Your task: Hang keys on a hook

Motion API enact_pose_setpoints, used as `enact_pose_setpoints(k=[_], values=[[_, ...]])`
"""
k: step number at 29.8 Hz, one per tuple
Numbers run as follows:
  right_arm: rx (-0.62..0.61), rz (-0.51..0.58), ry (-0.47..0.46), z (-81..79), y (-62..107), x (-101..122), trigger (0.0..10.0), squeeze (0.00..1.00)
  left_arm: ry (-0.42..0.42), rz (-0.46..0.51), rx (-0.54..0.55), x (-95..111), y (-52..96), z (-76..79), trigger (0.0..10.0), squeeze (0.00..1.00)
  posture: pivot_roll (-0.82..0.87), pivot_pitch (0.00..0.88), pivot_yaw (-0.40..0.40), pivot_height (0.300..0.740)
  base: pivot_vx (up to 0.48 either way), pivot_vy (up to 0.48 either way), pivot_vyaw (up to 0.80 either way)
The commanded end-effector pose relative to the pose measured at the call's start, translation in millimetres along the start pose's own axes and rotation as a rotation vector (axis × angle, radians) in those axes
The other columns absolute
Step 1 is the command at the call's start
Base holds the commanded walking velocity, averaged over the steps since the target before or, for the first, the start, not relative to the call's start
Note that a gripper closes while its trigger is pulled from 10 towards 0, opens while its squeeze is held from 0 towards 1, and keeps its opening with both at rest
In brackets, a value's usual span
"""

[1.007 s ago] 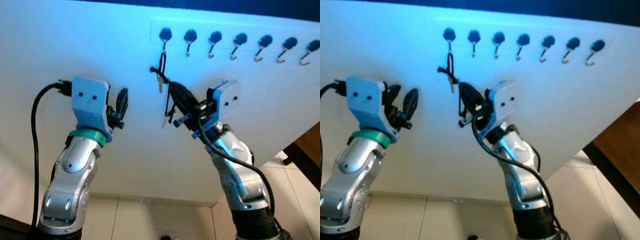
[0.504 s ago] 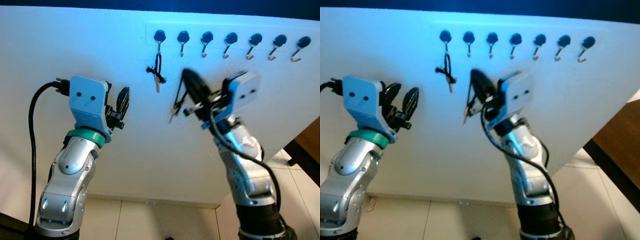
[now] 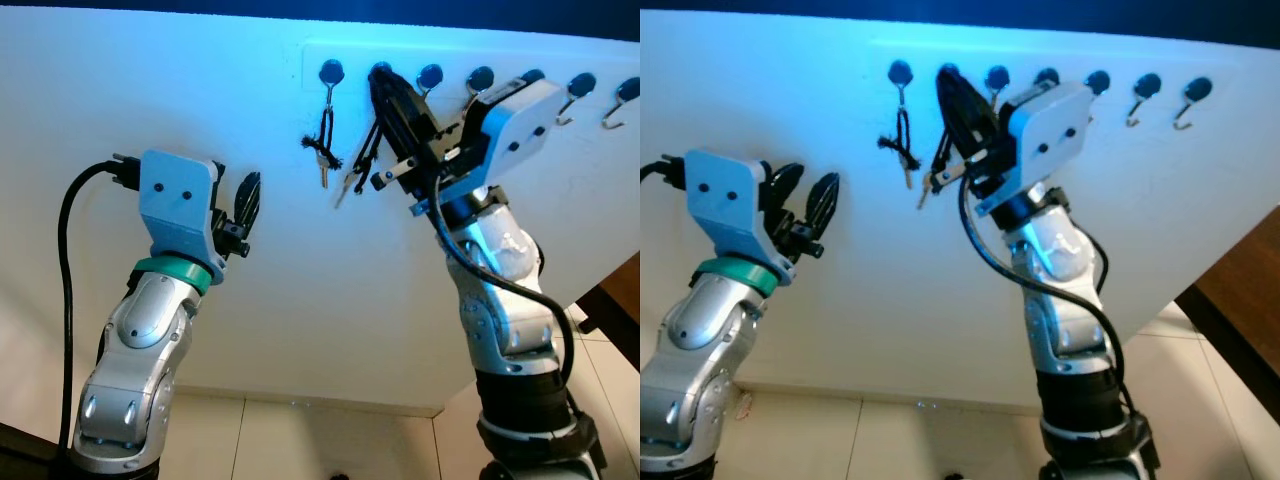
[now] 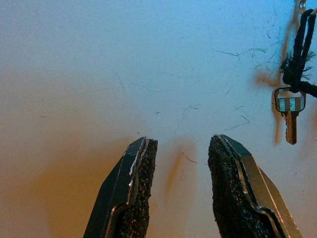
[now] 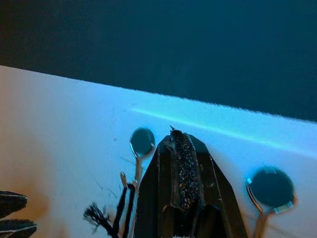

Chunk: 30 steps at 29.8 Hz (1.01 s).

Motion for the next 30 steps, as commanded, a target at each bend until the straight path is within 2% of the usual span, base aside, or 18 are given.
enact_pose_setpoints(k=[1, 17, 22, 24, 30], values=[[0.011, 0.016, 0.009, -0.2, -0.8, 4.0, 10.0, 0.00, -0.004, 0.015, -0.001, 3.3, 0.4, 1.1, 10.0, 0.00, -0.04, 0.089, 0.070, 0.740, 0.000, 0.000, 0.00], [0.076, -0.073, 0.010, -10.5, 6.0, -14.4, 10.0, 0.00, -0.002, 0.015, -0.001, 3.5, 0.3, 2.1, 10.0, 0.00, -0.04, 0.089, 0.069, 0.740, 0.000, 0.000, 0.00], [0.049, -0.073, 0.010, -5.8, 8.3, -14.3, 10.0, 0.00, -0.003, 0.012, -0.001, 3.0, 0.5, 1.8, 10.0, 0.00, -0.04, 0.090, 0.072, 0.740, 0.000, 0.000, 0.00], [0.020, -0.069, 0.008, 0.9, 9.4, -13.1, 10.0, 0.00, -0.003, 0.010, -0.002, 2.4, 0.0, 1.8, 10.0, 0.00, -0.05, 0.088, 0.075, 0.740, 0.000, 0.000, 0.00], [0.009, -0.063, 0.012, 4.7, 9.0, -11.5, 10.0, 0.00, -0.003, 0.010, -0.003, 2.0, -0.5, 1.7, 10.0, 0.00, -0.05, 0.088, 0.076, 0.740, 0.000, 0.000, 0.00]])
Point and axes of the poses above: a point about 5 cm out from each wrist's last joint towards the gripper, its own y axis pointing back from the gripper into the wrist, its own x axis along the axis of the wrist's last joint, z = x × y, the point moved 4 cm from there along -y, pointing out of the wrist towards the gripper, and after that the axes turned 7 degrees about -y, right-handed, at the moved point
